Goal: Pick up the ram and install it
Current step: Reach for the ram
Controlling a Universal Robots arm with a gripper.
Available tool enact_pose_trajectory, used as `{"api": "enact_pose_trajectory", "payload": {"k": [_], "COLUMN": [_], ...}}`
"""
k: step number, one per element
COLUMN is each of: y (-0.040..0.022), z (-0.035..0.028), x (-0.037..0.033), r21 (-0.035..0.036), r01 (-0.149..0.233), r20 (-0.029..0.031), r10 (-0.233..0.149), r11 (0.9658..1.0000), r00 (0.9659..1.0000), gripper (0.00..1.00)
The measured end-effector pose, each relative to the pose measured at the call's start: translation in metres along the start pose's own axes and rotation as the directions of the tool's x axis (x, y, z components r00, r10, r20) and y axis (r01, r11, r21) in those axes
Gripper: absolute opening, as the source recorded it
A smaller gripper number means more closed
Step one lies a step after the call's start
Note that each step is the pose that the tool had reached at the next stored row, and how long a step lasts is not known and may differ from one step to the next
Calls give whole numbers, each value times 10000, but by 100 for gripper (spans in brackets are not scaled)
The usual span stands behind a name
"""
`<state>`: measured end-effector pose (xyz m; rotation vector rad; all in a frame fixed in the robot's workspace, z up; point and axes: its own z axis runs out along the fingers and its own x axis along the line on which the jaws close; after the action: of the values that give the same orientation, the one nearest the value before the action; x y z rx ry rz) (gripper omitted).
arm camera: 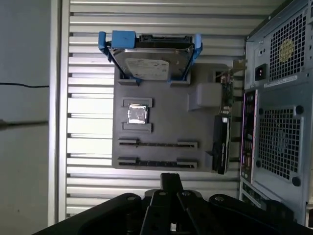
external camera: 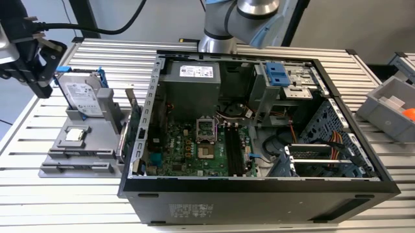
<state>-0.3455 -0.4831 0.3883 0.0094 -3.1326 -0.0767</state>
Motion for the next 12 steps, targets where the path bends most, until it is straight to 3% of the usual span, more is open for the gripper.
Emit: {"api": "enact_pose_trajectory", "payload": {"k": [5, 12], "y": [-54, -67], "z": [-2, -3], "x": [11, 22], "r21": [0, 0], "r01": [-10, -15], "r20": [0, 0], "r10": [10, 15], "r11": [10000, 10000], "r00": [10000, 10000], "gripper": [0, 0]}}
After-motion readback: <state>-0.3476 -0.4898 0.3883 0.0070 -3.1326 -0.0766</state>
